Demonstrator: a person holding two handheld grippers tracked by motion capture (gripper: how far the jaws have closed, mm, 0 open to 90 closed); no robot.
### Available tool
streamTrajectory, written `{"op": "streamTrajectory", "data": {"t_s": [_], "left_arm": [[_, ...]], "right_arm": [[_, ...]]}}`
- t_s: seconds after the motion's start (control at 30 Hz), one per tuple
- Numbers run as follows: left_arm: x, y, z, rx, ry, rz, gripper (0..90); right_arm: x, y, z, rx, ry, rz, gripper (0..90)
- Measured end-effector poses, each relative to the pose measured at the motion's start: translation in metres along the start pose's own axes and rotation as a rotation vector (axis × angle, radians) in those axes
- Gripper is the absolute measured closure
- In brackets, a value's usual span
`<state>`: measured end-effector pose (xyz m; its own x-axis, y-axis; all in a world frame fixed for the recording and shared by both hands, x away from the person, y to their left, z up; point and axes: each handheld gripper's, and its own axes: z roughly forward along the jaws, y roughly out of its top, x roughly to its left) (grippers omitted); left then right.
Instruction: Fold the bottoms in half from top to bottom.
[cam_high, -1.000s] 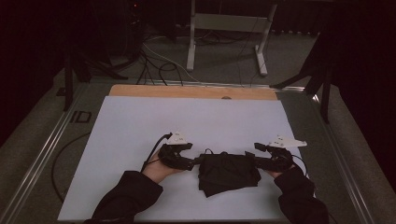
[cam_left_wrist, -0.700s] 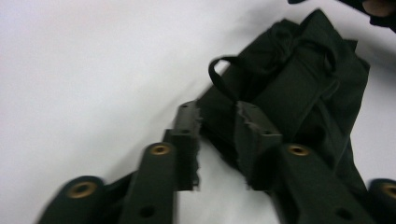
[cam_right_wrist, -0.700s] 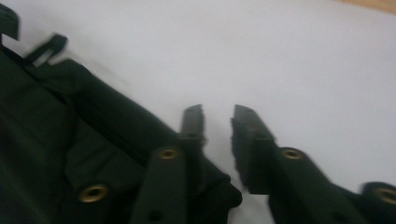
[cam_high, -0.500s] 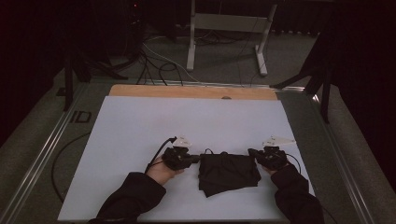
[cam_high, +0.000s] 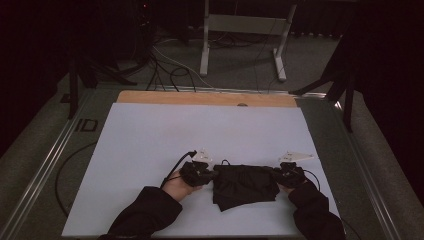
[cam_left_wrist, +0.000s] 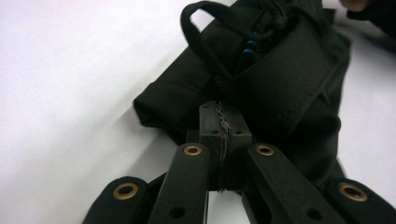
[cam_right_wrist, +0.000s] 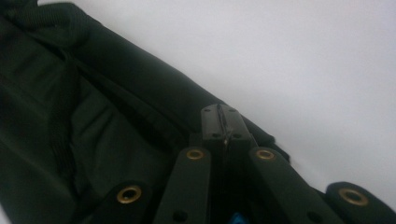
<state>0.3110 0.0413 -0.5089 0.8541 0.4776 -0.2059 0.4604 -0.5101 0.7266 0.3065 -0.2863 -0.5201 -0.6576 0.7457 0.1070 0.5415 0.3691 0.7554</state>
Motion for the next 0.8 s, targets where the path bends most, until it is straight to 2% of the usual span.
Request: {"op": "streamTrajectory", "data": {"t_s": [0.13, 0.37, 0.63, 0.8], "left_arm": [[-0.006, 0.001, -0.002, -0.007, -0.018, 0.011, 90.0], [-0.016, -0.003, -0.004, -0.008, -0.046, 0.031, 90.0], [-0.033, -0.007, -0.005, 0.015, -0.077, 0.083, 90.0], [-0.04, -0.01, -0.007, 0.02, -0.096, 0.098, 90.0]], "right_arm": [[0.005, -0.001, -0.006, -0.02, 0.033, 0.008, 89.8], [0.014, -0.004, -0.014, -0.035, 0.064, 0.008, 89.8], [0.034, -0.006, -0.024, -0.046, 0.12, -0.015, 89.8], [0.045, -0.01, -0.03, -0.045, 0.144, -0.04, 89.7]]}}
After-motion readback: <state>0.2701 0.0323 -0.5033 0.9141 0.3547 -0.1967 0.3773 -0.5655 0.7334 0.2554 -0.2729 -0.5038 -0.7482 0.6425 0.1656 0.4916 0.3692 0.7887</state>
